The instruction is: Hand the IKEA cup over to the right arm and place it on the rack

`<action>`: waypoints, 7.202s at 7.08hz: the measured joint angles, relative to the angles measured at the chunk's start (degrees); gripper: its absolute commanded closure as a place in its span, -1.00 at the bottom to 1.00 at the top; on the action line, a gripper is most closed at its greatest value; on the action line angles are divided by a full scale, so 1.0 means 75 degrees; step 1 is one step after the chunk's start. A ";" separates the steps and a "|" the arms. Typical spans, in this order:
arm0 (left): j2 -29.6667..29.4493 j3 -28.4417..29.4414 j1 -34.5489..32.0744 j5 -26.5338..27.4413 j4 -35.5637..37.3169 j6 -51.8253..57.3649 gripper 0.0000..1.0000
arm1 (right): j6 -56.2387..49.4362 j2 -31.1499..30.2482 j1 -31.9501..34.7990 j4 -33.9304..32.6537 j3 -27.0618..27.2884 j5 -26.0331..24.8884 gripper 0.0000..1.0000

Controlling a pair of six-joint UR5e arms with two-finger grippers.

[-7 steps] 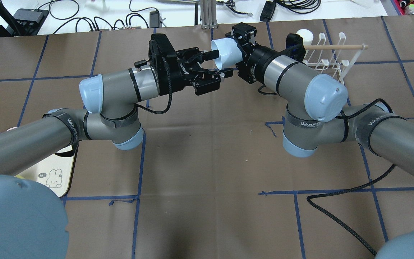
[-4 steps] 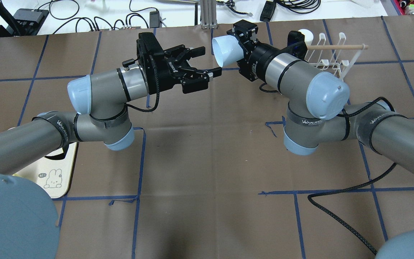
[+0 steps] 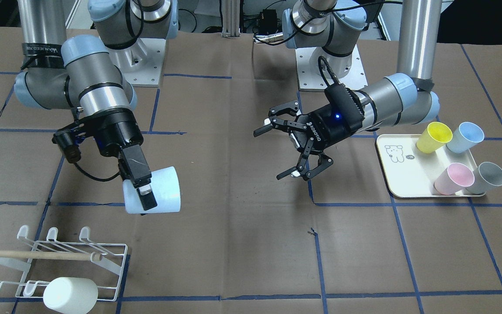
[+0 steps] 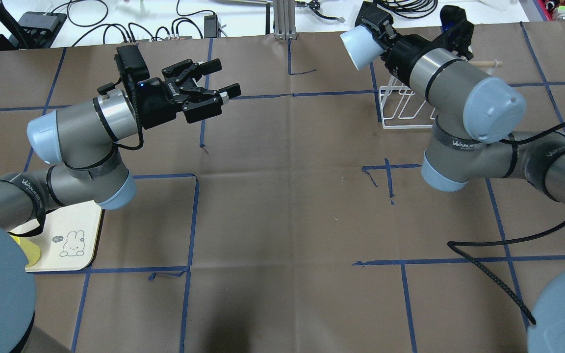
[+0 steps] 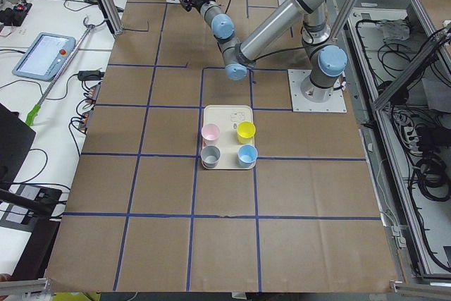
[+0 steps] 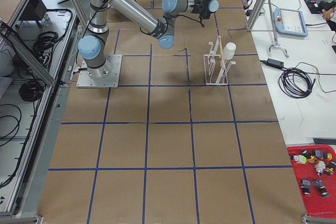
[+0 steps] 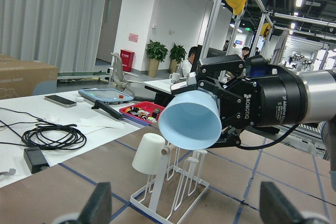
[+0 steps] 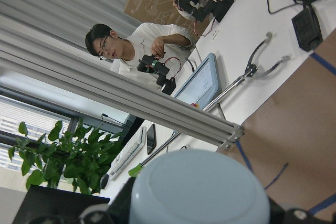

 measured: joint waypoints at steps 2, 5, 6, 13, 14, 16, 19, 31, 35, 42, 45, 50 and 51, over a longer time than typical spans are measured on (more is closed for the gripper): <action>-0.0086 0.0069 0.0082 0.2008 -0.0630 -0.0015 -0.98 | -0.3212 0.0066 -0.0658 -0.0018 -0.0097 0.0007 0.58; 0.0048 0.0255 -0.0063 0.5456 -0.3531 0.0081 -0.98 | -0.6743 0.0790 -0.1331 -0.0041 -0.0762 -0.0052 0.58; 0.0083 0.0463 -0.0226 0.6388 -0.4621 0.0099 -0.98 | -0.7305 0.1062 -0.1441 -0.0038 -0.1053 -0.0173 0.58; 0.1863 0.4153 -0.1490 0.9522 -1.5244 -0.0030 -0.99 | -0.7727 0.2480 -0.2044 -0.0132 -0.2366 -0.0428 0.56; 0.2250 0.3968 -0.1497 0.9578 -1.5539 -0.0032 -0.99 | -0.7726 0.2554 -0.2049 -0.0207 -0.2341 -0.0426 0.56; 0.2820 0.3483 -0.1503 0.9561 -1.5588 -0.0021 -0.99 | -0.7718 0.2627 -0.2050 -0.0379 -0.2182 -0.0416 0.55; 0.3014 0.3447 -0.1503 0.9521 -1.5331 -0.0020 -0.99 | -0.7709 0.2740 -0.2056 -0.0501 -0.1940 -0.0407 -0.87; 0.3024 0.3438 -0.1515 0.9527 -1.5276 -0.0032 -0.99 | -0.7668 -0.0392 -0.2012 0.5786 -0.2086 -0.0442 -1.00; 0.3022 0.3436 -0.1525 0.9536 -1.5276 -0.0032 -0.99 | -0.7702 -0.2054 -0.1976 1.1571 -0.2247 -0.0621 -1.00; 0.3022 0.3437 -0.1527 0.9549 -1.5288 -0.0021 -0.99 | -0.6268 -0.2164 -0.0226 1.4939 -0.3188 -0.2962 -0.99; 0.3022 0.3436 -0.1527 0.9541 -1.5288 -0.0021 -0.99 | -0.6065 -0.2332 0.0219 1.4738 -0.3169 -0.2874 -1.00; 0.3022 0.3430 -0.1527 0.9533 -1.5288 -0.0021 -0.99 | -0.6075 -0.2416 0.0903 1.4686 -0.3247 -0.3070 -1.00; 0.3022 0.3430 -0.1527 0.9535 -1.5288 -0.0021 -0.99 | -0.6088 -0.2418 0.0930 1.4690 -0.3232 -0.3167 -0.99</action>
